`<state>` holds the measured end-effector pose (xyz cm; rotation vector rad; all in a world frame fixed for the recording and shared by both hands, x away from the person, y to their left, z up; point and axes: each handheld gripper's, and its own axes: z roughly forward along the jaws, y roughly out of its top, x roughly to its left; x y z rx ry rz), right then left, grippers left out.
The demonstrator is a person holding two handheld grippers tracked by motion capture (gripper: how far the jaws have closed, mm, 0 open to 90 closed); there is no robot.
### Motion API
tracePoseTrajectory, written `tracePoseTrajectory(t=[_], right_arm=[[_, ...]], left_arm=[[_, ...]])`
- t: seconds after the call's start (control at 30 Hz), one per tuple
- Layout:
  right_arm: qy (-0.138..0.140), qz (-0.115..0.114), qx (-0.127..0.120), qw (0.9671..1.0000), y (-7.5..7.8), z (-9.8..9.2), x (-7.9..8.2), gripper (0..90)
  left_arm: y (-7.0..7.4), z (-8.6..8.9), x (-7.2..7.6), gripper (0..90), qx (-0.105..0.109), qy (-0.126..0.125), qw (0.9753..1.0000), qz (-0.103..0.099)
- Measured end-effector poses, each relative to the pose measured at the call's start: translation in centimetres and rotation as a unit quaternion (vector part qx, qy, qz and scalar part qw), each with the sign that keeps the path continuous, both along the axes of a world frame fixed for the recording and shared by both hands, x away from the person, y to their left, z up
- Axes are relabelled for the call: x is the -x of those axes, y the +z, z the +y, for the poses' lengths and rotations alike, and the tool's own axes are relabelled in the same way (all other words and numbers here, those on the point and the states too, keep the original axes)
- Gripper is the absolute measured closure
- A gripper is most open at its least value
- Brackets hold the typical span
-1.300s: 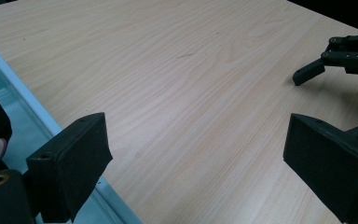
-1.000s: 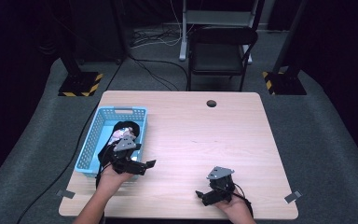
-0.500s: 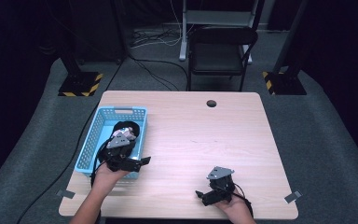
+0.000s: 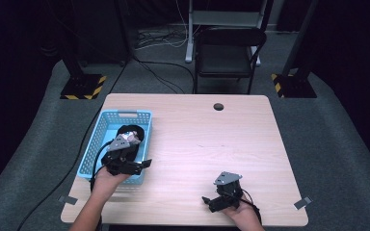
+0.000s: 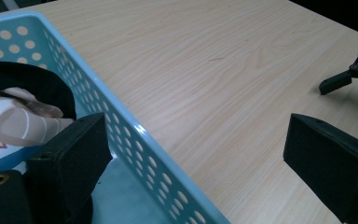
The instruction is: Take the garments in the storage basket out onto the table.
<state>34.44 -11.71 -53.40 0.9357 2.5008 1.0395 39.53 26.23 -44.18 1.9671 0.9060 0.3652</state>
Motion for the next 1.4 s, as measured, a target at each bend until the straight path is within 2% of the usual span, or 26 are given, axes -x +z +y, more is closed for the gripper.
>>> tracePoseTrajectory(t=[0.63, 0.9, 1.03, 1.13, 1.3, 1.4], right_arm=[[0.000, 0.000, 0.000, 1.0000, 0.0, 0.0, 0.0, 0.0], [0.000, 0.000, 0.000, 1.0000, 0.0, 0.0, 0.0, 0.0], [0.000, 0.000, 0.000, 1.0000, 0.0, 0.0, 0.0, 0.0], [0.000, 0.000, 0.000, 1.0000, 0.0, 0.0, 0.0, 0.0], [0.000, 0.000, 0.000, 1.0000, 0.0, 0.0, 0.0, 0.0], [0.000, 0.000, 0.000, 1.0000, 0.0, 0.0, 0.0, 0.0]], left_arm=[[0.1, 0.1, -0.3, 6.3, -0.007, 0.009, 0.9999, 0.006], [0.5, 0.7, -0.9, 6.1, -0.016, 0.023, 0.9996, 0.009], [0.5, 1.4, -1.3, 6.0, -0.013, 0.037, 0.9992, 0.005], [0.3, 1.9, -1.7, 6.0, -0.014, 0.045, 0.9988, 0.011], [0.2, 2.3, -2.2, 5.5, -0.028, 0.053, 0.9981, 0.015], [0.3, 2.6, -2.5, 5.4, -0.036, 0.057, 0.9976, 0.010]])
